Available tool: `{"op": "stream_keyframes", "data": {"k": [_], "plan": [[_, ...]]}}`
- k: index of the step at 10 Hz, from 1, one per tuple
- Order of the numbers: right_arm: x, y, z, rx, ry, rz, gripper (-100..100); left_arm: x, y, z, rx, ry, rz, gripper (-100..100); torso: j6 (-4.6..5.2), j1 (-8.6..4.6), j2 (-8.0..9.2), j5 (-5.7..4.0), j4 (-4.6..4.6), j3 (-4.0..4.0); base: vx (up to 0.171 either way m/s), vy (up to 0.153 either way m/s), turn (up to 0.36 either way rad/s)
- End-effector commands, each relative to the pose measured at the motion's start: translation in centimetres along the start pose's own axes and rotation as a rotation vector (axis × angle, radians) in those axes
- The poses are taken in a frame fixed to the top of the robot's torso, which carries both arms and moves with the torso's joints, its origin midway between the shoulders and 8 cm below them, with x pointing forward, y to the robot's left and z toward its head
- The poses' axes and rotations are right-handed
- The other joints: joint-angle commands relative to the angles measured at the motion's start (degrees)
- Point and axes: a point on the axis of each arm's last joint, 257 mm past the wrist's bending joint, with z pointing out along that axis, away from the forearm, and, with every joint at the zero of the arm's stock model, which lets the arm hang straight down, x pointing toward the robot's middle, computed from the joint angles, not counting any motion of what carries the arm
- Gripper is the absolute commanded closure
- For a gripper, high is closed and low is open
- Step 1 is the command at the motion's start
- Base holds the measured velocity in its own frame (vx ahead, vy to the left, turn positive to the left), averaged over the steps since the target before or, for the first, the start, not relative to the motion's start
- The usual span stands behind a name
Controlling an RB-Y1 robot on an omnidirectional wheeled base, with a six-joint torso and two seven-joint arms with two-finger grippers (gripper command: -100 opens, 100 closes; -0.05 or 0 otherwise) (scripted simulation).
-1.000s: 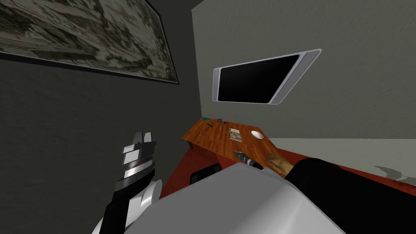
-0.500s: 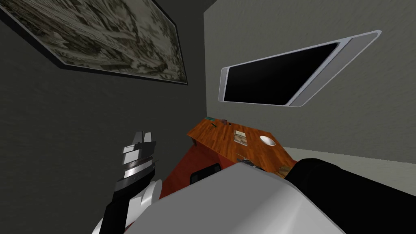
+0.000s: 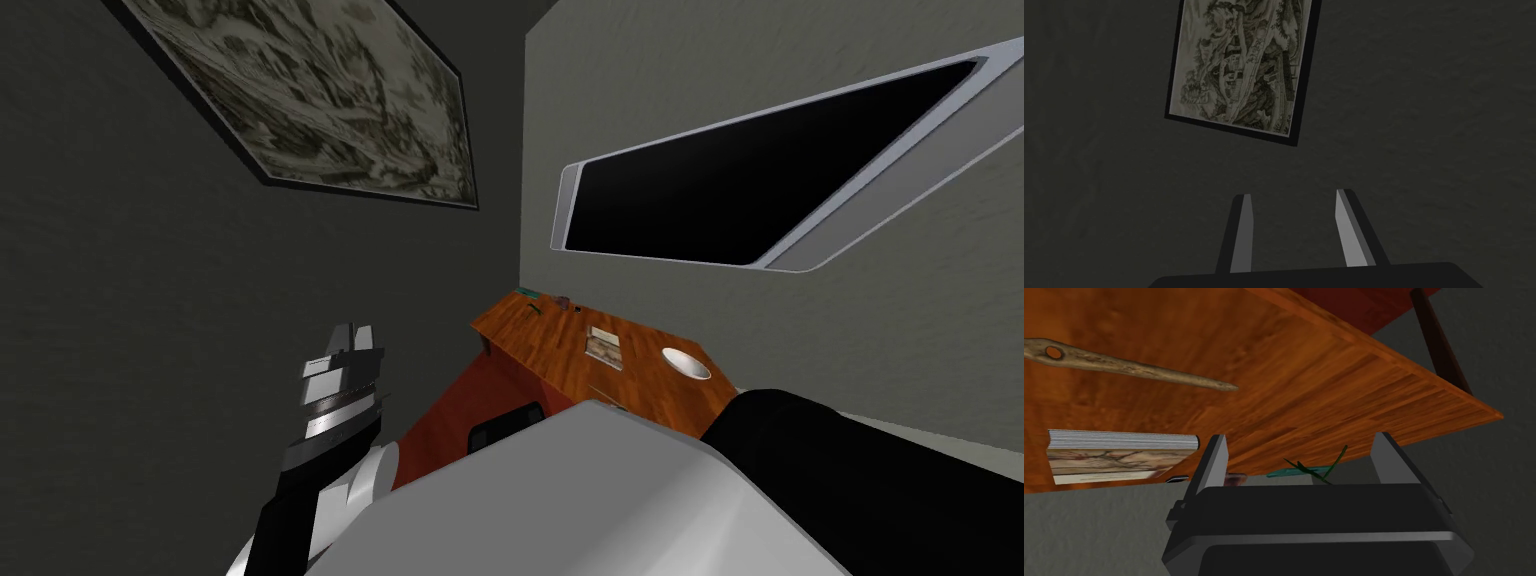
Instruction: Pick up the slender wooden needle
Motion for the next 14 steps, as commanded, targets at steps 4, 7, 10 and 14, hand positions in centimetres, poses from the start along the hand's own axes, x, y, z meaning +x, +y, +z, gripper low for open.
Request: {"op": "stream_keyframes", "data": {"k": [4, 7, 10, 14], "plan": [[5.4, -2.9, -1.1, 0.044, 0.142, -0.069, -100, 0.0, 0.0, 0.0, 0.000, 0.000, 0.000, 0, -0.06, 0.03, -0.03, 0.01, 0.00, -0.02, -0.038, -0.035, 0.269], [9.6, -5.0, -2.5, 0.074, 0.260, -0.126, -100, 0.0, 0.0, 0.0, 0.000, 0.000, 0.000, 0, 0.00, -0.04, -0.05, -0.01, 0.00, -0.02, -0.035, -0.049, 0.275], [13.0, -6.7, -3.9, 0.095, 0.363, -0.175, -100, 0.0, 0.0, 0.0, 0.000, 0.000, 0.000, 0, 0.01, -0.16, -0.09, -0.03, -0.01, -0.05, -0.030, -0.080, 0.302], [16.5, -8.3, -5.5, 0.110, 0.485, -0.239, -100, 0.0, 0.0, 0.0, 0.000, 0.000, 0.000, 0, 0.06, -0.21, -0.13, -0.05, -0.02, -0.07, -0.040, -0.084, 0.280]]}}
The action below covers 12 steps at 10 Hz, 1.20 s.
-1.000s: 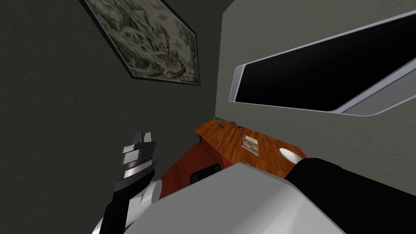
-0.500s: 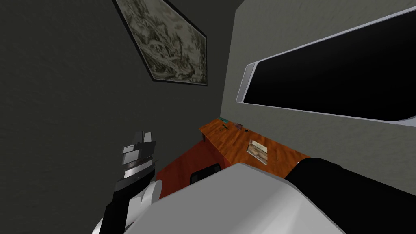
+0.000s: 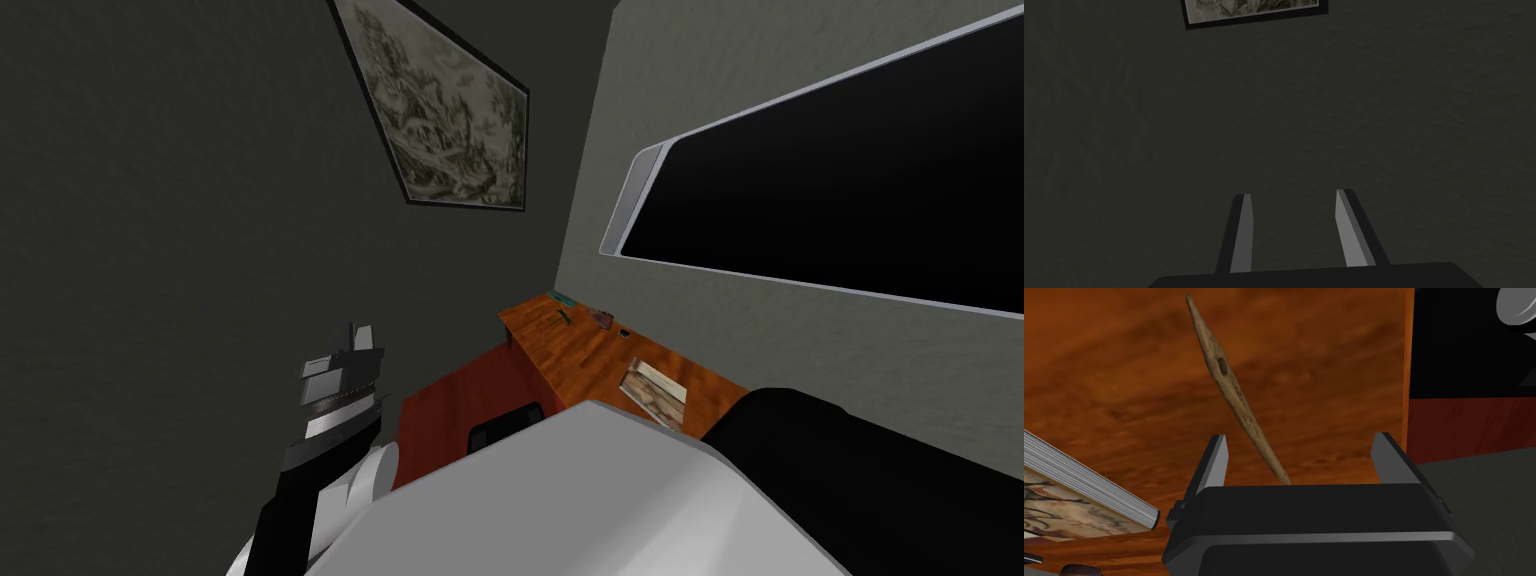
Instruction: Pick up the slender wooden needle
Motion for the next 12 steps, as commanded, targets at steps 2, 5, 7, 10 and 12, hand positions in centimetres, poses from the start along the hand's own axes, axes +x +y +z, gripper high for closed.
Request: {"op": "stream_keyframes", "data": {"k": [2, 5, 7, 10, 12], "plan": [[2.0, -0.1, 0.2, 0.002, 0.076, -0.051, -100, 0.0, 0.0, 0.0, 0.000, 0.000, 0.000, 0, -0.03, 0.04, 0.03, 0.01, 0.01, 0.02, -0.047, -0.053, 0.329], [2.9, 0.1, 0.6, -0.008, 0.128, -0.101, -100, 0.0, 0.0, 0.0, 0.000, 0.000, 0.000, 0, 0.01, 0.04, 0.03, 0.00, 0.01, 0.02, -0.046, -0.051, 0.175], [2.6, 0.4, 1.1, -0.016, 0.148, -0.134, -100, 0.0, 0.0, 0.0, 0.000, 0.000, 0.000, 0, 0.03, 0.15, -0.04, 0.03, -0.01, -0.02, -0.029, -0.023, 0.151], [2.5, 0.4, 1.2, -0.018, 0.148, -0.138, 0, 0.0, 0.0, 0.0, 0.000, 0.000, 0.000, 0, 0.06, 0.15, -0.10, 0.03, -0.02, -0.06, -0.014, -0.022, 0.039], [2.8, 1.5, 1.5, -0.007, 0.127, -0.103, -100, 0.0, 0.0, 0.0, 0.000, 0.000, 0.000, 0, 0.00, 0.10, 0.16, 0.03, 0.02, 0.08, -0.122, -0.066, 0.400]]}}
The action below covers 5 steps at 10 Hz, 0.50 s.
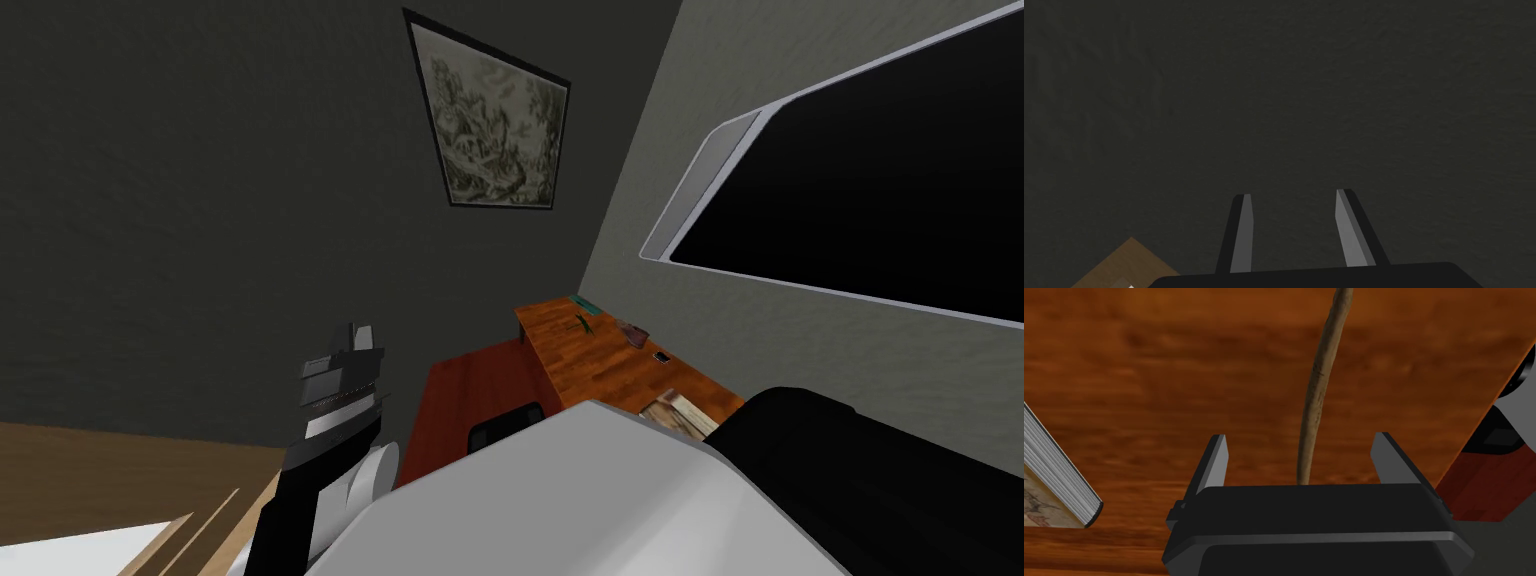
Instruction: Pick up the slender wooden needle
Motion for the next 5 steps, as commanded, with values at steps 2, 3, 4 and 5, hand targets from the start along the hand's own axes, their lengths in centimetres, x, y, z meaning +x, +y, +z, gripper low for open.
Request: {"op": "stream_keyframes", "data": {"k": [2, 3, 4, 5], "plan": [[-0.6, 0.0, 0.0, 0.004, -0.026, 0.063, -100, 0.0, 0.0, 0.0, 0.000, 0.000, 0.000, 0, 0.06, 0.05, -0.13, -0.01, -0.03, -0.07, -0.043, -0.033, 0.127], [0.2, 1.2, 0.3, 0.013, -0.025, 0.061, -100, 0.0, 0.0, 0.0, 0.000, 0.000, 0.000, 0, 0.09, 0.21, -0.31, 0.02, -0.07, -0.18, -0.102, -0.029, 0.406], [-0.1, 1.1, 0.3, 0.013, -0.035, 0.092, -100, 0.0, 0.0, 0.0, 0.000, 0.000, 0.000, 0, 0.10, 0.19, -0.10, 0.03, -0.05, -0.08, -0.125, -0.038, 0.288], [-0.3, 1.1, 0.3, 0.014, -0.044, 0.117, -100, 0.0, 0.0, 0.0, 0.000, 0.000, 0.000, 0, 0.03, 0.14, -0.03, 0.02, -0.01, -0.02, -0.065, -0.029, 0.290]]}}
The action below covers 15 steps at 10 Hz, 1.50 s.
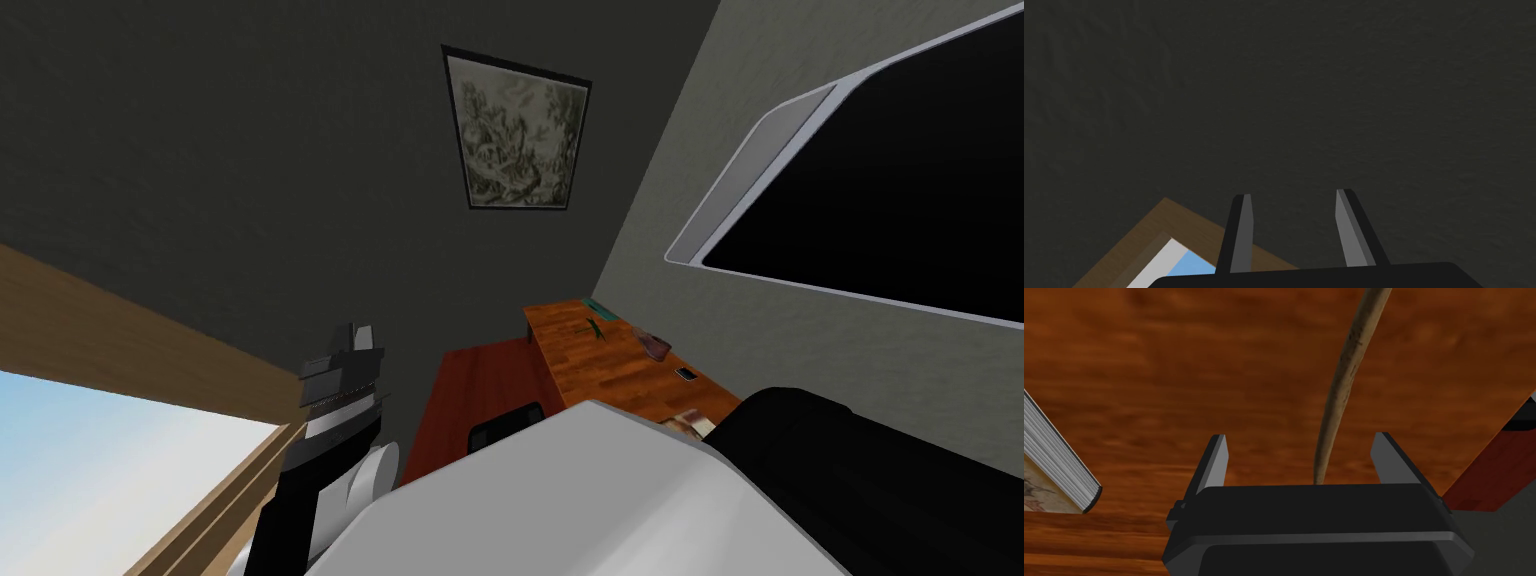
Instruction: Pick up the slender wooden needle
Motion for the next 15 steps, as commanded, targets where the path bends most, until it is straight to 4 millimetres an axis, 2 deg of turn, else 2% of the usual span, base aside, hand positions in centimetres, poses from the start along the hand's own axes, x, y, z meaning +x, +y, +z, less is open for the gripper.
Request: {"op": "stream_keyframes", "data": {"k": [1, 2, 3, 4, 6, 7, 9, 11, 12, 13, 15], "plan": [[-0.4, 0.0, 0.1, 0.001, -0.015, 0.043, -100, 0.0, 0.0, 0.0, 0.000, 0.000, 0.000, 0, 0.00, 0.00, 0.00, 0.00, 0.00, 0.00, -0.015, -0.014, 0.044], [-0.5, 0.0, 0.1, 0.001, -0.018, 0.053, -100, 0.0, 0.0, 0.0, 0.000, 0.000, 0.000, 0, 0.05, 0.04, -0.17, 0.01, -0.04, -0.10, 0.008, -0.001, -0.037], [0.5, 1.1, 0.3, 0.010, -0.014, 0.058, -100, 0.0, 0.0, 0.0, 0.000, 0.000, 0.000, 0, 0.04, 0.10, -0.28, 0.01, -0.07, -0.17, -0.112, -0.023, 0.443], [0.3, 1.1, 0.3, 0.010, -0.022, 0.085, -100, 0.0, 0.0, 0.0, 0.000, 0.000, 0.000, 0, -0.04, 0.03, 0.02, 0.01, -0.01, -0.01, -0.136, -0.030, 0.540], [-0.1, 1.0, 0.3, 0.012, -0.039, 0.143, -100, 0.0, 0.0, 0.0, 0.000, 0.000, 0.000, 0, 0.07, -0.03, -0.01, -0.01, -0.01, -0.01, -0.039, -0.020, 0.018], [1.0, 2.2, 0.5, 0.020, -0.026, 0.142, -100, 0.0, 0.0, 0.0, 0.000, 0.000, 0.000, 0, 0.07, 0.02, -0.18, 0.00, -0.05, -0.10, -0.094, -0.023, 0.365], [0.7, 2.1, 0.4, 0.021, -0.041, 0.200, -100, 0.0, 0.0, 0.0, 0.000, 0.000, 0.000, 0, -0.02, -0.04, 0.10, 0.00, 0.02, 0.06, -0.103, -0.019, 0.360], [0.4, 2.0, 0.4, 0.023, -0.053, 0.247, -100, 0.0, 0.0, 0.0, 0.000, 0.000, 0.000, 0, 0.08, 0.02, -0.15, 0.00, -0.04, -0.09, -0.013, 0.002, -0.041], [1.7, 3.3, 0.6, 0.030, -0.036, 0.255, -100, 0.0, 0.0, 0.0, 0.000, 0.000, 0.000, 0, 0.07, 0.05, -0.28, 0.01, -0.07, -0.16, -0.103, -0.003, 0.414], [1.6, 3.2, 0.6, 0.031, -0.042, 0.285, -100, 0.0, 0.0, 0.0, 0.000, 0.000, 0.000, 0, -0.01, 0.03, -0.02, 0.00, -0.02, -0.03, -0.141, -0.010, 0.449], [1.3, 3.1, 0.5, 0.033, -0.054, 0.344, -100, 0.0, 0.0, 0.0, 0.000, 0.000, 0.000, 0, 0.07, -0.03, 0.01, -0.01, 0.00, 0.00, -0.048, -0.007, 0.089]]}}
